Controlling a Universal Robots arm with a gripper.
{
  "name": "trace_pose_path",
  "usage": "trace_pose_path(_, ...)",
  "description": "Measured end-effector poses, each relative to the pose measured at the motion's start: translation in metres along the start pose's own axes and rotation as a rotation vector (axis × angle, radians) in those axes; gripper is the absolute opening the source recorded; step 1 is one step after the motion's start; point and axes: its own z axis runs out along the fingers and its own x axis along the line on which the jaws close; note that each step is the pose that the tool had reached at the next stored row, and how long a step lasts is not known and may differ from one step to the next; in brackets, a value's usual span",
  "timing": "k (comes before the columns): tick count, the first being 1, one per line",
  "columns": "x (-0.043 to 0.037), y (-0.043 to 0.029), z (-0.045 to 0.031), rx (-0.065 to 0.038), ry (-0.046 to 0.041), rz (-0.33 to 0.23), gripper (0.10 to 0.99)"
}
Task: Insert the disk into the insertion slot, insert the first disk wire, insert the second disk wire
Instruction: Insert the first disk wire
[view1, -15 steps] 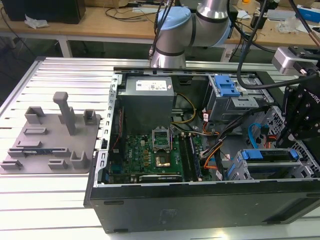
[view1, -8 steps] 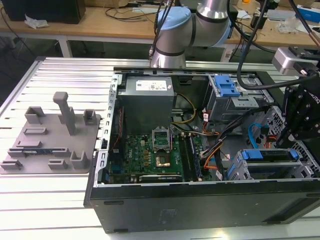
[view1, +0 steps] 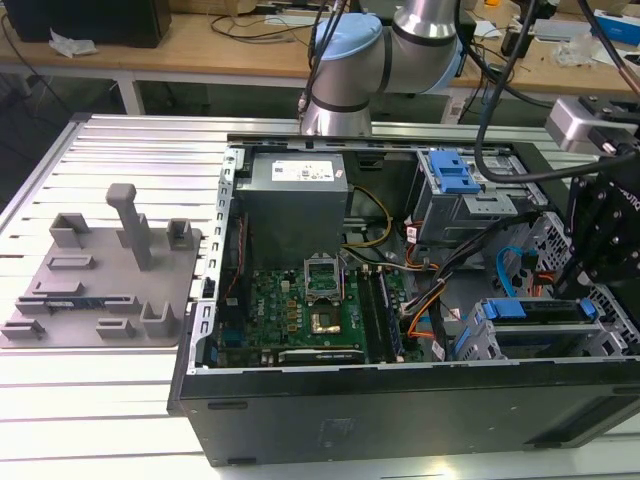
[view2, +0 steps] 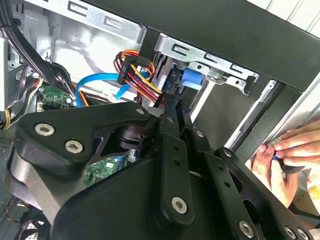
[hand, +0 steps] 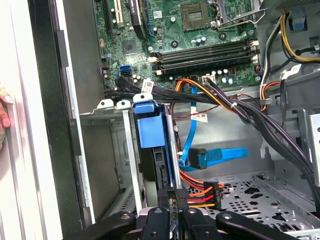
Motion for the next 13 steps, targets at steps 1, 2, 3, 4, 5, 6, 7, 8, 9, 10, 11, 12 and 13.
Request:
trace_pose_path(1,0.0,0.0,0.0,0.0,0.0,0.0,0.165)
trace_pose_path(2,0.0001,0.0,0.0001,0.0,0.0001,-0.001,0.165)
trace_pose_path(3,0.0002,0.0,0.0002,0.0,0.0001,-0.002,0.165)
trace_pose_path(4,0.0002,0.0,0.0002,0.0,0.0001,-0.004,0.165)
trace_pose_path(5,0.0002,0.0,0.0002,0.001,0.0003,-0.007,0.165)
trace_pose_path(6,0.0002,0.0,0.0002,0.001,0.0004,-0.01,0.165)
trace_pose_path(7,0.0002,0.0,0.0003,0.001,0.0003,-0.014,0.165)
trace_pose_path(8,0.0002,0.0,0.0004,0.001,0.0002,-0.017,0.165)
trace_pose_path(9,0.0002,0.0,0.0004,0.002,0.0002,-0.02,0.165)
trace_pose_path(10,0.0002,0.0,0.0005,0.002,0.0002,-0.021,0.165)
trace_pose_path(11,0.0002,0.0,0.0006,0.002,0.0002,-0.022,0.165)
trace_pose_path(12,0.0004,0.0,0.0008,0.002,-0.0001,-0.022,0.165)
trace_pose_path(13,0.0007,-0.0001,0.0009,0.002,-0.0001,-0.022,0.165)
